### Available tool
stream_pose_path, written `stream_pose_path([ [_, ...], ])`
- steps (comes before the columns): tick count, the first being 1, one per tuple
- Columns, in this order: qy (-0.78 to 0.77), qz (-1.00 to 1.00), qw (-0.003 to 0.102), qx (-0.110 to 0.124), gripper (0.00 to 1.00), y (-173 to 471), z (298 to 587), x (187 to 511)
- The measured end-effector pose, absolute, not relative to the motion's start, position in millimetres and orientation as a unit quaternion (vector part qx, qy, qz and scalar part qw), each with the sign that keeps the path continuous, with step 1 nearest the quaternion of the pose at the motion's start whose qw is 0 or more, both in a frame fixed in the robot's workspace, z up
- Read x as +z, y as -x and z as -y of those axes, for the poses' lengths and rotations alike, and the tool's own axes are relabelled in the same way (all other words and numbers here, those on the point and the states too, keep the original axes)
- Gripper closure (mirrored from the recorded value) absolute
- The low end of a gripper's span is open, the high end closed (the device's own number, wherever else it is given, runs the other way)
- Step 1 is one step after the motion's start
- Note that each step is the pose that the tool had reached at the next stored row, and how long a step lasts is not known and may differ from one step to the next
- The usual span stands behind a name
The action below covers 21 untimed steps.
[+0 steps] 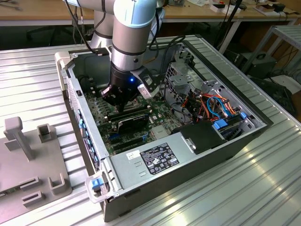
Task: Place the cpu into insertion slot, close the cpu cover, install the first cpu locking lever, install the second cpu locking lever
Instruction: 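Install the second cpu locking lever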
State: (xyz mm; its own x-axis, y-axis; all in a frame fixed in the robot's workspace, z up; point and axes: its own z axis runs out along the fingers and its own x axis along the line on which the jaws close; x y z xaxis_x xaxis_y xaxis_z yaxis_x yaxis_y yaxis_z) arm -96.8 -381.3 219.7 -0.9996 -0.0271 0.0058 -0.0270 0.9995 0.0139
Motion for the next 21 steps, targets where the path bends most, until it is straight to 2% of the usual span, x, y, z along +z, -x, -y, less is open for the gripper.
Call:
stream_pose_path([
  [14,-0.013,1.0,0.003,-0.013,0.89,105.6,372.0,211.6],
  [21,-0.014,1.0,0.003,-0.024,0.89,105.6,371.3,208.2],
])
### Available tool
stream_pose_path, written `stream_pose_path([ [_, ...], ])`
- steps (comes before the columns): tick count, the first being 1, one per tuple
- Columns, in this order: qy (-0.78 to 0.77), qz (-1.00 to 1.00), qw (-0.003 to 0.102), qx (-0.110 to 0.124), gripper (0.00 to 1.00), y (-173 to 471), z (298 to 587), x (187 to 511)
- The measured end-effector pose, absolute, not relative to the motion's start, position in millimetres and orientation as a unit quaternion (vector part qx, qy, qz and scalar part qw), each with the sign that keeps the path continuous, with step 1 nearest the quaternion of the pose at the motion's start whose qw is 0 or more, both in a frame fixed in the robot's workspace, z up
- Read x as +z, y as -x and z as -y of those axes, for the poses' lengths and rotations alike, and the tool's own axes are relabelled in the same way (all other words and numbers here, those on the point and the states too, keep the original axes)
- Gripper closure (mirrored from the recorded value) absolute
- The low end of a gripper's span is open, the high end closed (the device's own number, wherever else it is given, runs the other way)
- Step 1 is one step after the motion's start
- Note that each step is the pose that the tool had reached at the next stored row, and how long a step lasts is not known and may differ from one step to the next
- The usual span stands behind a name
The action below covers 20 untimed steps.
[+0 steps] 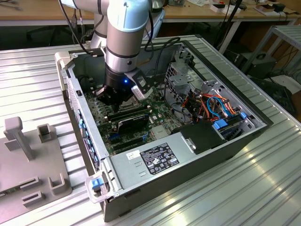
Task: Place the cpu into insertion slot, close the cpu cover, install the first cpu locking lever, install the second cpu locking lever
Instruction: 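Install the second cpu locking lever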
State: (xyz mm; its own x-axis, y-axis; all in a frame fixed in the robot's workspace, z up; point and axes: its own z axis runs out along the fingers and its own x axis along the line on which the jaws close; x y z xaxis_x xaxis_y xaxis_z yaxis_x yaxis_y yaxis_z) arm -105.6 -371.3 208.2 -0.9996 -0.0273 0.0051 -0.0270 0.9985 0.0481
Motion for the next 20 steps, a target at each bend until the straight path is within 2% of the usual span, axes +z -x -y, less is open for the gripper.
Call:
stream_pose_path([
  [8,-0.014,0.999,0.003,-0.033,0.89,105.6,371.2,204.7],
  [14,-0.014,0.999,0.003,-0.033,0.89,104.0,369.6,230.1],
  [20,-0.014,0.999,0.003,-0.033,0.89,87.7,368.2,231.5],
])
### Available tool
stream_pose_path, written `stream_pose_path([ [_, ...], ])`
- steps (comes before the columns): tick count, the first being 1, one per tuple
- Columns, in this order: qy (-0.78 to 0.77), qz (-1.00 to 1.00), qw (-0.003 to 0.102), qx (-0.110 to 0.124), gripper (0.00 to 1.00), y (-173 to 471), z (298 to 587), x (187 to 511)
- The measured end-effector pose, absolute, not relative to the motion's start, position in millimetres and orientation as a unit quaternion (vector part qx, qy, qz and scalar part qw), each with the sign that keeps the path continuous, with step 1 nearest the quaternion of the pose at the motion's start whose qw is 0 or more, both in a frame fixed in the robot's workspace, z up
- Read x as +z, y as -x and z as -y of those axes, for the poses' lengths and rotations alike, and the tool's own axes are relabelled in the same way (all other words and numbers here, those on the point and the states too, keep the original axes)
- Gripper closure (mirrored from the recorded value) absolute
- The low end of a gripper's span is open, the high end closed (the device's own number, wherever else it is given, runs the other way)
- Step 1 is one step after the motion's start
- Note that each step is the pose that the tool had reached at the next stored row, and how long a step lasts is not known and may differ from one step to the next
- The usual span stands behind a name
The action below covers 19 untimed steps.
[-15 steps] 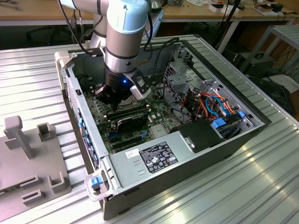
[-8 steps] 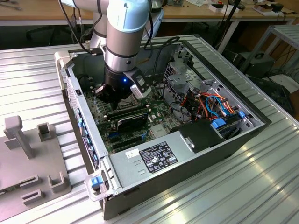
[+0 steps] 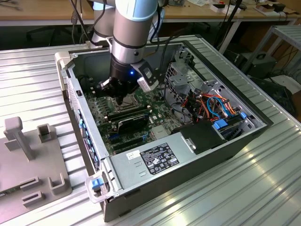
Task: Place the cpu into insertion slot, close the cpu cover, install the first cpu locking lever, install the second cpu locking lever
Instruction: 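Install the second cpu locking lever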
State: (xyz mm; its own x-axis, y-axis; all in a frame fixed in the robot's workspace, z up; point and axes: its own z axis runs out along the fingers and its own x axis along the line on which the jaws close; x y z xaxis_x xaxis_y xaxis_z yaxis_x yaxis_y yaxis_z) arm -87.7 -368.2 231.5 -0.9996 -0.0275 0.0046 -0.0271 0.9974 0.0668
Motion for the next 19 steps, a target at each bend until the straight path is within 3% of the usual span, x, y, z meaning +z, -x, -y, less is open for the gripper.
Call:
stream_pose_path([
  [6,-0.014,0.999,0.003,-0.033,0.89,77.9,365.2,245.6],
  [19,-0.013,0.999,0.008,-0.028,0.89,69.8,382.5,239.5],
])
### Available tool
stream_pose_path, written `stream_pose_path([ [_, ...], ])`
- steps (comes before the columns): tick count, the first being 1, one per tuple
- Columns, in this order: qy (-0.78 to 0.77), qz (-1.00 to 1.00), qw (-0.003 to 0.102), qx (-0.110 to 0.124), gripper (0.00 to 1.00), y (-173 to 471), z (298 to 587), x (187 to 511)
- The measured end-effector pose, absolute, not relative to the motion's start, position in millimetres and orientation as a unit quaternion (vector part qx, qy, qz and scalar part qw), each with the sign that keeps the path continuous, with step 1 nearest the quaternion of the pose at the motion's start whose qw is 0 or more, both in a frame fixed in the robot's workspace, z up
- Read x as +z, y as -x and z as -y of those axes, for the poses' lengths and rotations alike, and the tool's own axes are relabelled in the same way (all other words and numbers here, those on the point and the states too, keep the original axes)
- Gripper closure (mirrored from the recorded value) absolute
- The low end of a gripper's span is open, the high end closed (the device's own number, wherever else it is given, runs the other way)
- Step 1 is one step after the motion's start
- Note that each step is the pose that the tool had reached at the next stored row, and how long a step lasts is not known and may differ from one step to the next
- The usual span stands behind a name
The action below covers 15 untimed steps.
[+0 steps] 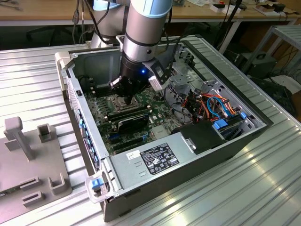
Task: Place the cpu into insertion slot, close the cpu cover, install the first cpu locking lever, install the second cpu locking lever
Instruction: 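Install the second cpu locking lever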
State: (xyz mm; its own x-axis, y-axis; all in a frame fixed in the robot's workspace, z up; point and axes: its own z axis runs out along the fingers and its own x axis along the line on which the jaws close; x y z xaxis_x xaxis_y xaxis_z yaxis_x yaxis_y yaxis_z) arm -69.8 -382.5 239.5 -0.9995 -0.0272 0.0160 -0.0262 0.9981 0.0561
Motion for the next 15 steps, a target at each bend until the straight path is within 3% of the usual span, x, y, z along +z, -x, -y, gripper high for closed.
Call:
stream_pose_path([
  [15,-0.013,0.999,0.01,-0.028,0.89,94.9,385.6,229.6],
])
